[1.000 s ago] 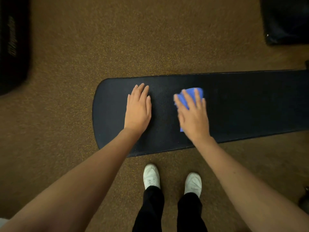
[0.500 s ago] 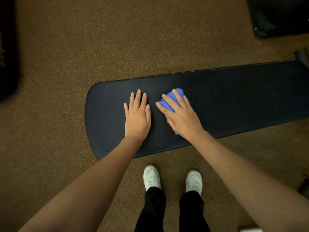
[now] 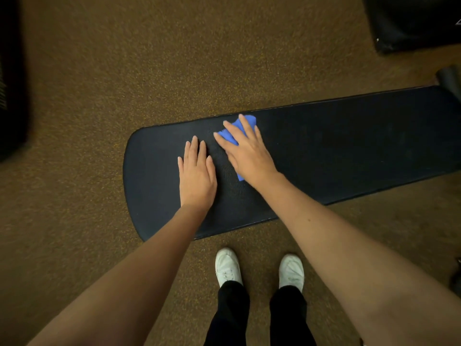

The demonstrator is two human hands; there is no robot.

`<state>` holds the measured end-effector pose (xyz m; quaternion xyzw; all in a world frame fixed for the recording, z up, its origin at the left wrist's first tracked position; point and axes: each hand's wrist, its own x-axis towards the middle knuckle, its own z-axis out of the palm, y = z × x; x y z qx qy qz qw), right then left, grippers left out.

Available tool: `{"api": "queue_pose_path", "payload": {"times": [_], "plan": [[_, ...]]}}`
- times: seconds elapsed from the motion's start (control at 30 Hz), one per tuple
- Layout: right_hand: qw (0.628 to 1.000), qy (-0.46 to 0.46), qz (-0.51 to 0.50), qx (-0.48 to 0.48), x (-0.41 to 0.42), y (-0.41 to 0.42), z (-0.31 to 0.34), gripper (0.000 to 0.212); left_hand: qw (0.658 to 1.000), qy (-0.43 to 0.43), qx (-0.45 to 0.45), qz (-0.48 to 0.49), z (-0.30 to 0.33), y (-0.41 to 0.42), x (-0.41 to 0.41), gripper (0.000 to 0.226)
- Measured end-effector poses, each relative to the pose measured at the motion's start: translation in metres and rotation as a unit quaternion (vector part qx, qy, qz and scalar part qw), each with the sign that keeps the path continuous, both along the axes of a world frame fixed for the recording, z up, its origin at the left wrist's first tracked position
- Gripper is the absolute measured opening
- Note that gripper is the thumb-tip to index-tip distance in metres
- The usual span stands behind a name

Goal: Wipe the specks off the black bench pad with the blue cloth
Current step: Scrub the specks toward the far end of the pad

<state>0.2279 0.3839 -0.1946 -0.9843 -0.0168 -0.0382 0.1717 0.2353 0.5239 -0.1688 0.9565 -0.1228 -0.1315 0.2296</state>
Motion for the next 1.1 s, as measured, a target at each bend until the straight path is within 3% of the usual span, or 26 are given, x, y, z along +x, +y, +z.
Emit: {"api": "queue_pose_path", "payload": {"times": [0.1,0.23,0.33,0.43,0.53,0.73,0.83,1.0,1.1], "plan": [[1.000,-0.015,-0.008,-0.017,0.009,-0.025,-0.002,0.045,1.000,0.000,0.009,-0.008,0.000,0.001,0.001,0.045],[0.986,-0.037,-0.162,-0.018,-0.011,-0.064,-0.004,0.045,1.000,-0.002,0.015,-0.017,-0.001,0.003,0.002,0.045],[0.972,-0.050,-0.229,-0.020,-0.036,-0.039,-0.003,0.047,1.000,-0.007,0.017,-0.022,-0.001,0.004,0.002,0.045],[0.990,-0.037,-0.133,-0.024,-0.056,0.001,-0.004,0.055,0.999,-0.004,0.022,-0.023,-0.002,0.003,0.001,0.044],[0.997,-0.035,-0.056,-0.050,-0.054,-0.015,-0.004,0.057,0.999,-0.004,0.027,-0.025,-0.001,0.003,0.002,0.045],[0.963,0.010,-0.270,-0.002,-0.067,-0.030,0.003,0.052,0.998,-0.007,0.034,-0.050,-0.001,0.003,0.000,0.045],[0.952,0.004,-0.307,-0.007,-0.084,0.002,0.005,0.053,0.998,-0.009,0.025,-0.054,-0.001,0.000,-0.002,0.044],[0.975,0.000,-0.224,0.001,-0.099,0.060,0.005,0.057,0.999,-0.003,0.030,-0.042,-0.003,-0.002,-0.002,0.045],[0.992,-0.003,-0.120,-0.036,-0.100,0.045,0.003,0.057,0.999,-0.004,0.034,-0.040,-0.001,-0.004,-0.003,0.045]]}}
